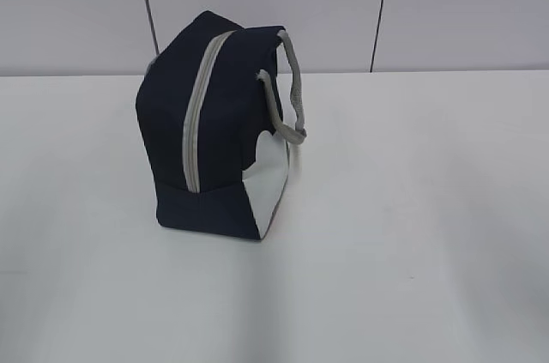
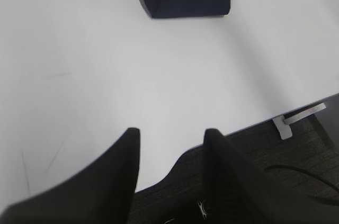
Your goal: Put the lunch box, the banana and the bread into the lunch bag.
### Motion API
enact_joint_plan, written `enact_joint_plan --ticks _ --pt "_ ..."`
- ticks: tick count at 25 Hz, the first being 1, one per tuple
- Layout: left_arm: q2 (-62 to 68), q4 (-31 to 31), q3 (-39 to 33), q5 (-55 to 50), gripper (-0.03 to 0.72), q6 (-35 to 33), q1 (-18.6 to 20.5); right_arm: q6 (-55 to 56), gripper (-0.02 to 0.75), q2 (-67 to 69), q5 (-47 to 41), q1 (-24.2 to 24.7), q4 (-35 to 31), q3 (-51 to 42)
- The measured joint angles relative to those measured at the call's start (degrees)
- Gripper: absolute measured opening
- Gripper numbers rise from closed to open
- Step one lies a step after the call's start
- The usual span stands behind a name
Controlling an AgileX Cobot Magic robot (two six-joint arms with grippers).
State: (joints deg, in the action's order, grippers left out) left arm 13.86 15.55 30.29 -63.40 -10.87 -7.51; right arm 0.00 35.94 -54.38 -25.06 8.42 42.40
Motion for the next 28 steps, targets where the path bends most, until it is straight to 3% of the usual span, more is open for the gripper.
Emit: enact_joint_plan --ticks 6,16,28 --pt "0.0 0.0 0.0 0.0 0.287 0.0 0.0 0.0 0.523 -9.7 -5.1 5.0 -0.7 -2.7" --pt "0.0 0.0 0.0 0.0 0.258 0.0 0.0 -2.9 0.523 -23.3 -6.2 7.1 -3.9 -11.6" --pt "0.0 0.0 0.0 0.1 0.245 0.0 0.0 -4.2 0.523 -31.2 -10.0 11.1 -4.4 -13.8"
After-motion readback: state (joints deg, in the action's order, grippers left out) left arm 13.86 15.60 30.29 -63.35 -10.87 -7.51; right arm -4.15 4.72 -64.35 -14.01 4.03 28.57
